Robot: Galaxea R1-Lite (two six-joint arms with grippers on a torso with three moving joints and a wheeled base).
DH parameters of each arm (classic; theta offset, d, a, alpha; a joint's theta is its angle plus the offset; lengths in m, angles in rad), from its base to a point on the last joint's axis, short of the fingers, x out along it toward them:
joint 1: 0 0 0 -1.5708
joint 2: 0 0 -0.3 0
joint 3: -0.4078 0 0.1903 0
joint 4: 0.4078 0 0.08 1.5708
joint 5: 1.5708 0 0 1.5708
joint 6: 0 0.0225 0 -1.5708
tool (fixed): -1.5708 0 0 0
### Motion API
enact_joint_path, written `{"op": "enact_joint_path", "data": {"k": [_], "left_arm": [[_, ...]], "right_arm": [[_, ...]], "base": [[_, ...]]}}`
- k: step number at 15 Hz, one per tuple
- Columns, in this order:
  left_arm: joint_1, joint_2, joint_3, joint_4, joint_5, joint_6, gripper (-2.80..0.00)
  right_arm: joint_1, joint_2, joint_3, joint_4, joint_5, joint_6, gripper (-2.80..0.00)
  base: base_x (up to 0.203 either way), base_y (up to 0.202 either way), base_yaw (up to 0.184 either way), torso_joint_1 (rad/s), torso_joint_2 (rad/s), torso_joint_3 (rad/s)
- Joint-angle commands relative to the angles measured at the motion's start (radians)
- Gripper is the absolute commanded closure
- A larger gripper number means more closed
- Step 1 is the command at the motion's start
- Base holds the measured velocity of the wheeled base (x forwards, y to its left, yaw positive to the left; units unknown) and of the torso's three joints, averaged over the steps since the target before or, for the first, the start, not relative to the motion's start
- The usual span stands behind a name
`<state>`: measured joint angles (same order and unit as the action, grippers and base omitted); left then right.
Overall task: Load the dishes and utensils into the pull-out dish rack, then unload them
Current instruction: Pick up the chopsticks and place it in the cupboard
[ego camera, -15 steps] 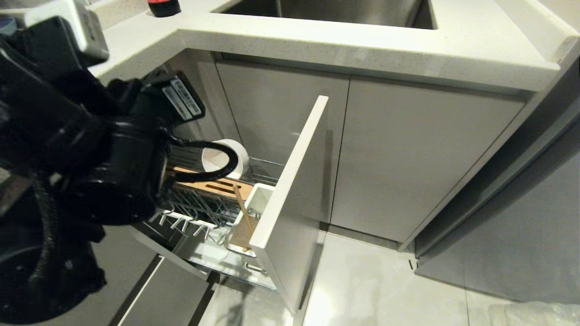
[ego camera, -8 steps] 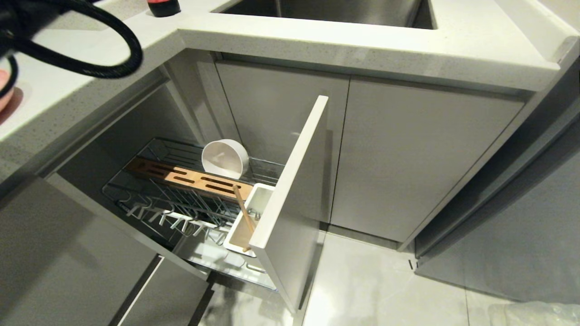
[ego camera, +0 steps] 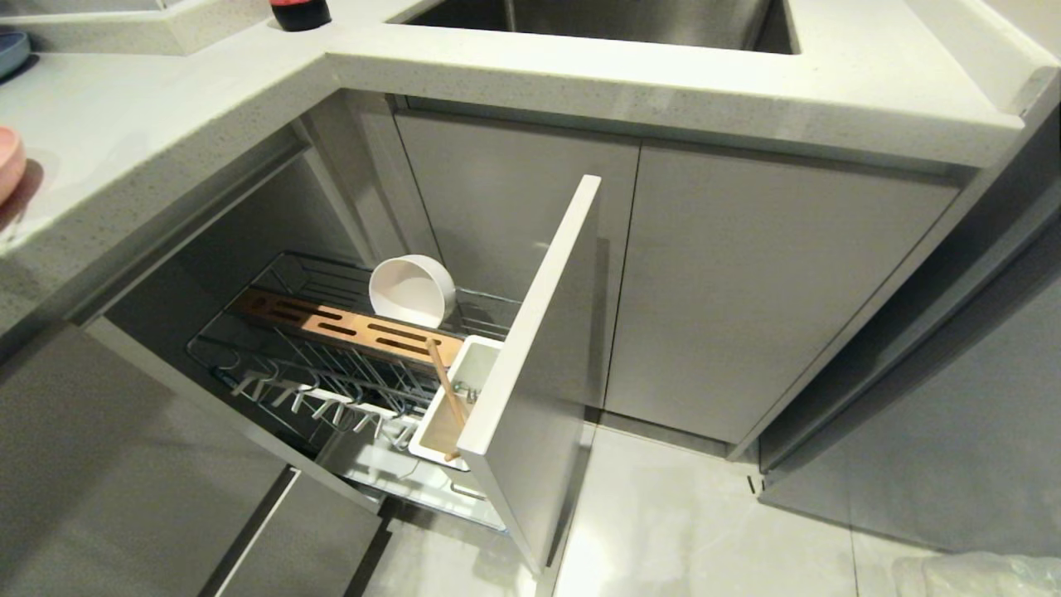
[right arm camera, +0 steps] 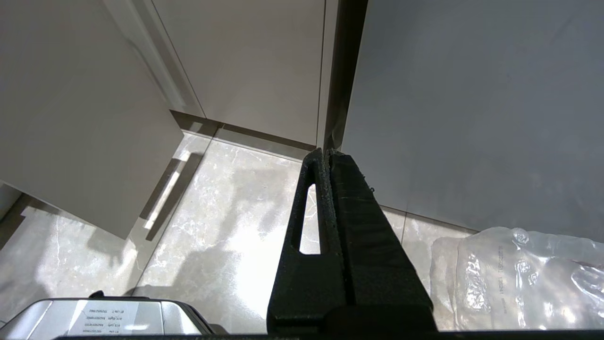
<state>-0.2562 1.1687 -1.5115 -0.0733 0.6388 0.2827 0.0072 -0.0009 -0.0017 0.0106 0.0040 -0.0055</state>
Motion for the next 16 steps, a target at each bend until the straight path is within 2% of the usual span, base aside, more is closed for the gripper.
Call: {"op": "enact_joint_path", "data": {"k": [1, 5, 8, 10, 12, 14, 16], "left_arm": [[0.133, -0.071, 0.015, 0.037, -0.048, -0.001, 0.00], [0.354, -0.144, 0.130, 0.075, -0.107, -0.003, 0.00], [0.613, -0.161, 0.130, 0.143, -0.259, -0.019, 0.00], [0.750, -0.159, 0.069, 0.289, -0.411, -0.085, 0.00], [0.787, -0.129, 0.012, 0.410, -0.468, -0.174, 0.00], [0.802, -0.079, -0.057, 0.505, -0.474, -0.249, 0.00], [0.824, -0.017, -0.118, 0.581, -0.472, -0.286, 0.00]], "right_arm": [[0.000, -0.001, 0.000, 0.000, 0.001, -0.001, 0.00], [0.000, -0.001, 0.000, 0.000, 0.001, -0.001, 0.00], [0.000, -0.001, 0.000, 0.000, 0.001, -0.001, 0.00], [0.000, -0.001, 0.000, 0.000, 0.001, -0.001, 0.00], [0.000, 0.001, 0.000, 0.000, 0.001, -0.001, 0.00], [0.000, -0.001, 0.000, 0.000, 0.001, -0.001, 0.00], [0.000, -0.001, 0.000, 0.000, 0.001, -0.001, 0.00]], "base": [[0.000, 0.000, 0.000, 0.000, 0.00, 0.000], [0.000, 0.000, 0.000, 0.000, 0.00, 0.000], [0.000, 0.000, 0.000, 0.000, 0.00, 0.000], [0.000, 0.000, 0.000, 0.000, 0.00, 0.000], [0.000, 0.000, 0.000, 0.000, 0.00, 0.000], [0.000, 0.000, 0.000, 0.000, 0.00, 0.000], [0.000, 0.000, 0.000, 0.000, 0.00, 0.000]]}}
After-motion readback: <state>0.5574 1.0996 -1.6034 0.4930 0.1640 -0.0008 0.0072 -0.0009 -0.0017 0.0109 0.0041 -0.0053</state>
